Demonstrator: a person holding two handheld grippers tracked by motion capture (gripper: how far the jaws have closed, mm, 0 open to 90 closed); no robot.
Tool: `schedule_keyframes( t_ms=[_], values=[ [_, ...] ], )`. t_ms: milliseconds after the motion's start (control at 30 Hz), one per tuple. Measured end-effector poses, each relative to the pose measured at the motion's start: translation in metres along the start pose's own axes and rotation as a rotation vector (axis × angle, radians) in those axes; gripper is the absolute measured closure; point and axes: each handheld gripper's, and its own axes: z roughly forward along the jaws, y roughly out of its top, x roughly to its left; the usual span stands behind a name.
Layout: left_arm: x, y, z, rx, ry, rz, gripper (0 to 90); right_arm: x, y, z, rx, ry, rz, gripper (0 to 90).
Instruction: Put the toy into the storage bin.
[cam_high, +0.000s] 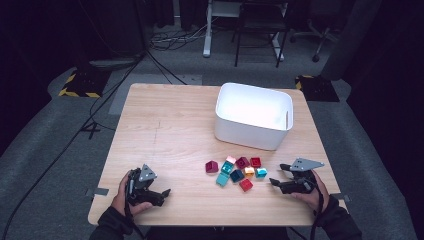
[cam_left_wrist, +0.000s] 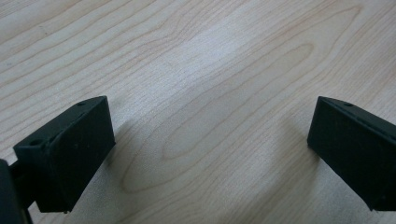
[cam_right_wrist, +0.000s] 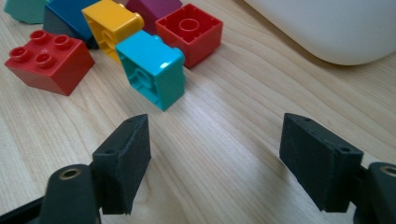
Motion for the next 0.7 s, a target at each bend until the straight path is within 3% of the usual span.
schedule_keyframes(
  t_ms=[200,333,700],
  values=[
    [0.0,0.0,0.0,-0.002,0.007,0.004,0.8,0.012,0.007,0.008,0.002,0.042,-0.024,25.9],
    [0.0,0.0,0.0,0.002,-0.003,-0.002,0.7,0.02,0.013,0.016,0.015,0.042,-0.051,26.8],
    [0.0,0.0,0.0,0.001,-0.002,-0.001,0.7,0.022,0.024,0.029,0.014,0.07,-0.045,34.8]
  ],
)
